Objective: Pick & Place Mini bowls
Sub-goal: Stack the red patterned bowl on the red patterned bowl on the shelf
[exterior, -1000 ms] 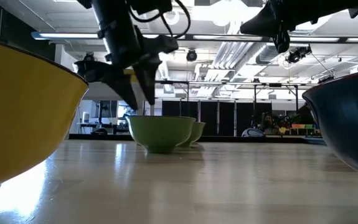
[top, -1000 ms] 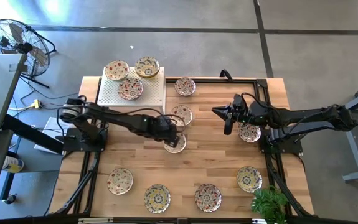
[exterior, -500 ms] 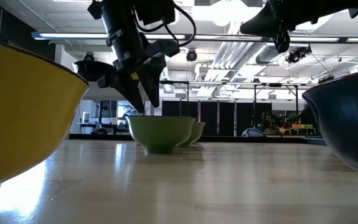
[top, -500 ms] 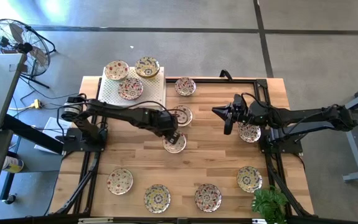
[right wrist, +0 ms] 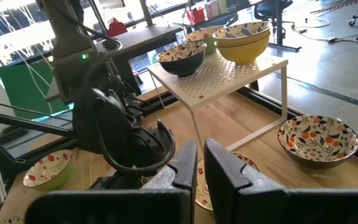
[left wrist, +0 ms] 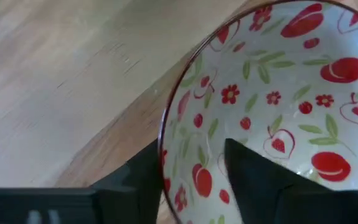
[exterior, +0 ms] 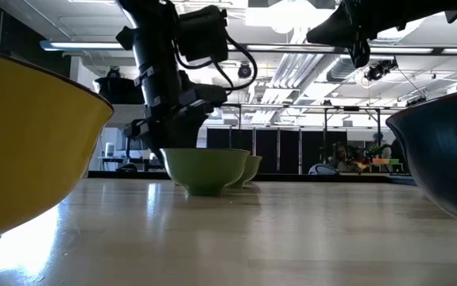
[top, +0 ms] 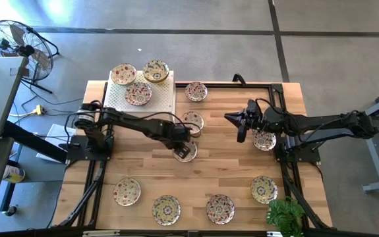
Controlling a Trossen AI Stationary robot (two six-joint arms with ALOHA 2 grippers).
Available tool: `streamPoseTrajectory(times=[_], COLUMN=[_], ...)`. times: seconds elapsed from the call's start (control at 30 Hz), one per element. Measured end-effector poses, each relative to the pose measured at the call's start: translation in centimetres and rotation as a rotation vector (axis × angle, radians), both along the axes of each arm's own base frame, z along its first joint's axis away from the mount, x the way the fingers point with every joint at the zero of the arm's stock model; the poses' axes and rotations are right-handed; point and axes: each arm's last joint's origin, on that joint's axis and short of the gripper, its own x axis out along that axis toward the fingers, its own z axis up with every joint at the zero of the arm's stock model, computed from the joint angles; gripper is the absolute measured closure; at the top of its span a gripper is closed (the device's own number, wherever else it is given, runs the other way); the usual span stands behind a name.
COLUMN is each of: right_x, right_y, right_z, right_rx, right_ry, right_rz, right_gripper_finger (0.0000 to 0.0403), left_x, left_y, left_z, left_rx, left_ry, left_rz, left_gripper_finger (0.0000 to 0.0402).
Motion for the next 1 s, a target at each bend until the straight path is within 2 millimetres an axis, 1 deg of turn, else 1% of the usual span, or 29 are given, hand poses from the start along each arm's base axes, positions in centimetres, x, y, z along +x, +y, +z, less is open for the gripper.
streamPoseTrajectory(times=[0.07, 0.23, 0.3, 0.37, 0.5, 0.63, 0.73, 0.8, 0.83, 0.9, 1.0], right_x=[0.0, 0.0, 0.0, 0.0, 0.0, 0.0, 0.0, 0.0, 0.0, 0.0, 0.0], right_y=[0.0, 0.0, 0.0, 0.0, 0.0, 0.0, 0.0, 0.0, 0.0, 0.0, 0.0], right_z=[0.0, 0.0, 0.0, 0.0, 0.0, 0.0, 0.0, 0.0, 0.0, 0.0, 0.0], right_rx=[0.000, 0.000, 0.000, 0.000, 0.000, 0.000, 0.000, 0.000, 0.000, 0.000, 0.000], right_ry=[0.000, 0.000, 0.000, 0.000, 0.000, 0.000, 0.000, 0.000, 0.000, 0.000, 0.000], right_rz=[0.000, 0.000, 0.000, 0.000, 0.000, 0.000, 0.000, 0.000, 0.000, -0.001, 0.000], right_gripper_finger=[0.0382, 0.0386, 0.0386, 0.0385, 0.0382, 0.0384, 0.0386, 0.0385, 0.0385, 0.0383, 0.0383], left_x=[0.1, 0.4, 0.5, 0.9, 1.5, 2.3, 1.9, 1.9, 1.7, 0.3, -0.5], left_y=[0.0, -0.1, -0.1, -0.2, -0.3, -0.4, -0.3, 0.3, 0.6, 1.5, 2.9], left_z=[0.3, 0.8, 1.1, 1.8, 4.4, 8.4, 12.6, 15.3, 16.3, 18.3, 21.9], left_rx=[-0.001, -0.014, -0.036, -0.036, -0.059, -0.061, -0.046, -0.031, -0.021, 0.006, 0.035], left_ry=[-0.013, -0.022, -0.021, -0.026, -0.026, -0.065, -0.118, -0.188, -0.206, -0.179, -0.283], left_rz=[-0.018, -0.069, -0.085, -0.087, -0.139, -0.206, -0.240, -0.223, -0.206, -0.167, -0.109], left_gripper_finger=[0.0277, 0.0379, 0.0389, 0.0384, 0.0394, 0.0390, 0.0395, 0.0396, 0.0396, 0.0395, 0.0395])
